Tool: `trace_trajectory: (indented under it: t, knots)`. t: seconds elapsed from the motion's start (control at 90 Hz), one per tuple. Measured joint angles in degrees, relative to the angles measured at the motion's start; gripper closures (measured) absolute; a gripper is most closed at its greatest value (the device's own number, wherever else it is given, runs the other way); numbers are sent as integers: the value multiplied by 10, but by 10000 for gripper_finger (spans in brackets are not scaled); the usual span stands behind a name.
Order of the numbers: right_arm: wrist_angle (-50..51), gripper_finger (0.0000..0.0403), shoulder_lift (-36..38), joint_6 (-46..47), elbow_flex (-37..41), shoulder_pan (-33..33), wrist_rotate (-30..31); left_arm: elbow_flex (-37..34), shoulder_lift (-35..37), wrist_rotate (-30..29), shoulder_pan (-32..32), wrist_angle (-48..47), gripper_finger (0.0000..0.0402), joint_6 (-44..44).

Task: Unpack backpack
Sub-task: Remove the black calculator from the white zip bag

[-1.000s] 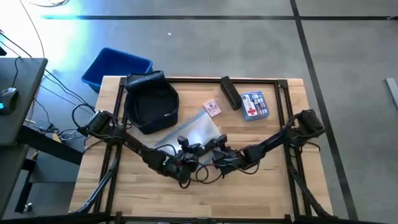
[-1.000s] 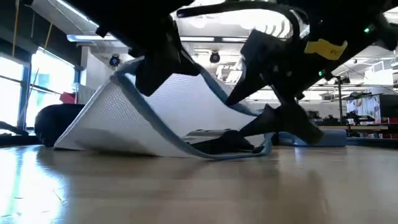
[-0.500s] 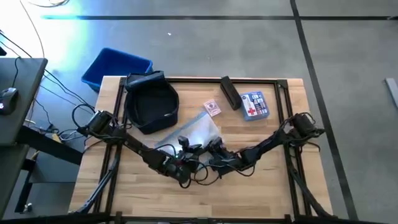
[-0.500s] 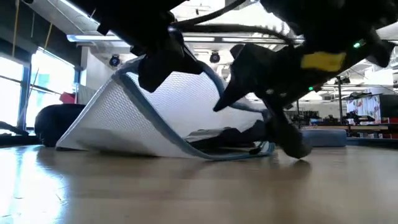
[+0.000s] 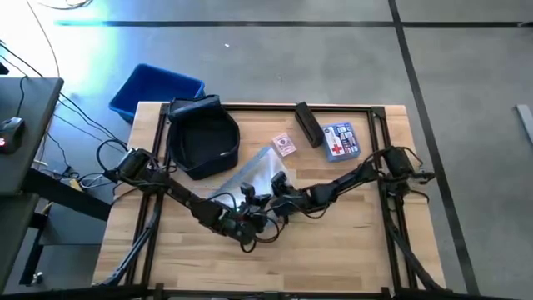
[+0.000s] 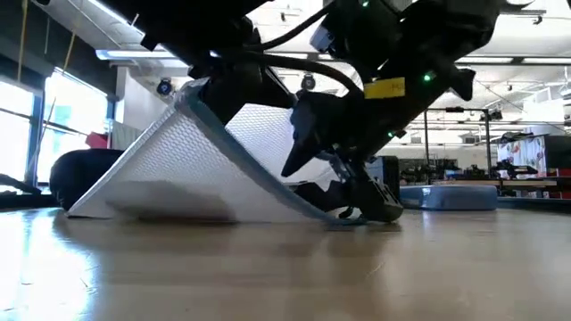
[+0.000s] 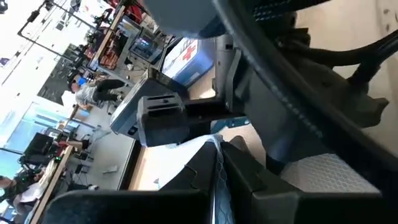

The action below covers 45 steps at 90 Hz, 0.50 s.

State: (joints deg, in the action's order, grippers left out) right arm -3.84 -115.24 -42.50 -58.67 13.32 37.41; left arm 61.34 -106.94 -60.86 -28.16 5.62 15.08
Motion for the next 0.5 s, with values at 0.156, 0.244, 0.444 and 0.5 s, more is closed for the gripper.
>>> trace_trajectory:
  t: [0.156, 0.244, 0.444, 0.5]
  knots:
    - [5, 115, 0, 2, 0, -20, 13, 0, 0, -2, 0, 0, 402, 1]
    - [-13, 118, 0, 2, 1, -30, 13, 0, 0, -2, 0, 0, 402, 1]
    - [-73, 171, -3, 14, 4, -43, 15, 0, 1, -14, -1, 1, 401, 2]
    - [-80, 202, -3, 33, 4, -43, 15, 0, 1, -24, -2, 1, 401, 2]
